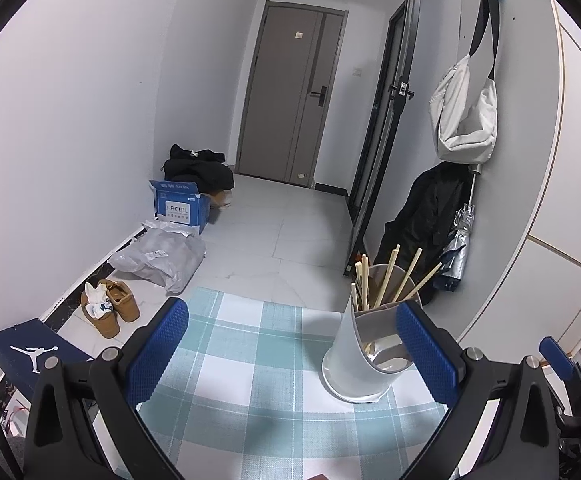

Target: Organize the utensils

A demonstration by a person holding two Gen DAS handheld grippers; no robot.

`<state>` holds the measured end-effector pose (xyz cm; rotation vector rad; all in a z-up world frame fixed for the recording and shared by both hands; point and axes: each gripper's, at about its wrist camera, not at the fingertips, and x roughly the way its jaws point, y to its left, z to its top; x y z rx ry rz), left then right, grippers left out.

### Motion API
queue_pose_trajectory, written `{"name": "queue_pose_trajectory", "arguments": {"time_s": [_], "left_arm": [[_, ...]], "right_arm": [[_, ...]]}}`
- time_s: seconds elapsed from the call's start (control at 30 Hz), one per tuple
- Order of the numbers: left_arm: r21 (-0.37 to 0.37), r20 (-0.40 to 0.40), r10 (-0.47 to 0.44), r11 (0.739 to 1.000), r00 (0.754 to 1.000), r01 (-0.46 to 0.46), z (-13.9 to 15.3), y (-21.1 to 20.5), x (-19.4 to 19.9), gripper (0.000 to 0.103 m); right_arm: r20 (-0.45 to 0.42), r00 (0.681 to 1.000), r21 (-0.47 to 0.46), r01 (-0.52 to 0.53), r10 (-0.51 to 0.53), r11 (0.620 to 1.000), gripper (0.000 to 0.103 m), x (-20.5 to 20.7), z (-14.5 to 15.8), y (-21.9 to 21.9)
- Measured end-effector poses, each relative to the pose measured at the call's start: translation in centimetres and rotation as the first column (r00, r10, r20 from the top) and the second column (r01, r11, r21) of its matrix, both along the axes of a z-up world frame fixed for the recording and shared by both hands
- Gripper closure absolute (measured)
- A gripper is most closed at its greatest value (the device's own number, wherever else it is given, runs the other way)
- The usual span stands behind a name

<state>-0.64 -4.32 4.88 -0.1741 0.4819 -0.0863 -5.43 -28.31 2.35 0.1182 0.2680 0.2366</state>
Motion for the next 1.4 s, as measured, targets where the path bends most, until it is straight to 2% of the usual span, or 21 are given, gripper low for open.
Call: {"name": "queue_pose_trajectory", "arguments": {"time_s": [0.4,1.4], "left_arm": [[-0.003,0.008,-0.007,1.0,1.0,0.007,-0.02,0.0,-0.13,0.001],[-0.002,-0.033,-0.026,1.0,0.999,0.026,-0.36,-0.1,0.22,0.001]], "right_arm": [[-0.006,1.0,0.001,0.001,-0.001,1.0,0.002,-0.09,-0.14,0.13],[-0.016,1.0,-0.004,0.003,-0.003,1.0,0.001,-0.03,-0.26,0.01]]}}
